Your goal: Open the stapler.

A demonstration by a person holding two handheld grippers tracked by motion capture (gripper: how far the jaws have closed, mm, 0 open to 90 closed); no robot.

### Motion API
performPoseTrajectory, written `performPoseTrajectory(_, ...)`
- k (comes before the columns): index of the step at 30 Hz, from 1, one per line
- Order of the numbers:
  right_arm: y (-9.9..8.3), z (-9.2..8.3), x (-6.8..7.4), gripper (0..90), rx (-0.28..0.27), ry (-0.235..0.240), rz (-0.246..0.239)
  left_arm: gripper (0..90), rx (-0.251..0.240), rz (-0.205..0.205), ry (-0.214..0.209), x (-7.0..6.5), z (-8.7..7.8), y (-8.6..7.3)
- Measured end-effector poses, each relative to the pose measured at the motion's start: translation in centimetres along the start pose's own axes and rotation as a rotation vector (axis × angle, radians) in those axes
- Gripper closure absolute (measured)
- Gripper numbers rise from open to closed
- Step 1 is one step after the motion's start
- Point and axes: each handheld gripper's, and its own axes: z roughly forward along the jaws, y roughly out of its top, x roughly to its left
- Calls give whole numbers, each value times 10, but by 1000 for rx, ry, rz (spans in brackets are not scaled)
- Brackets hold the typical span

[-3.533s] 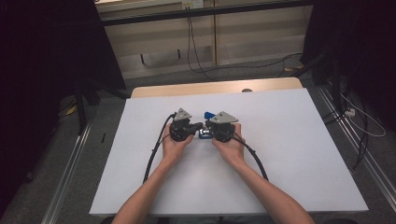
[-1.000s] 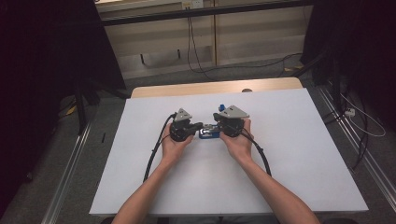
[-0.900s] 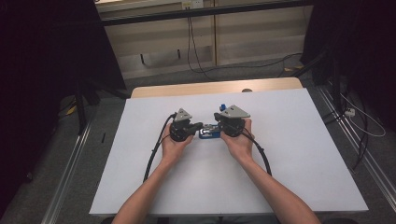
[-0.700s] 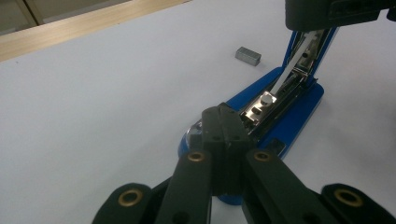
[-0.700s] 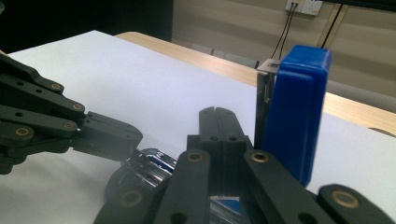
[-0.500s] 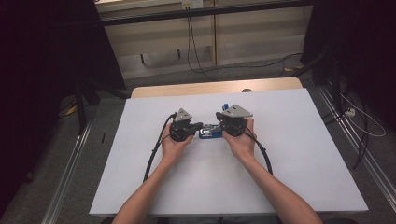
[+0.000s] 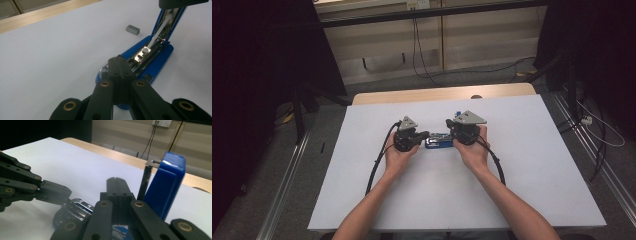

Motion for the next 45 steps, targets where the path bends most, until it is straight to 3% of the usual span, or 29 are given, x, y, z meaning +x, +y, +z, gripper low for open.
performPoseTrajectory(45, -8, -25, -36, 900, 5, -36, 34, 900, -1, -4, -2, 0, 0, 0)
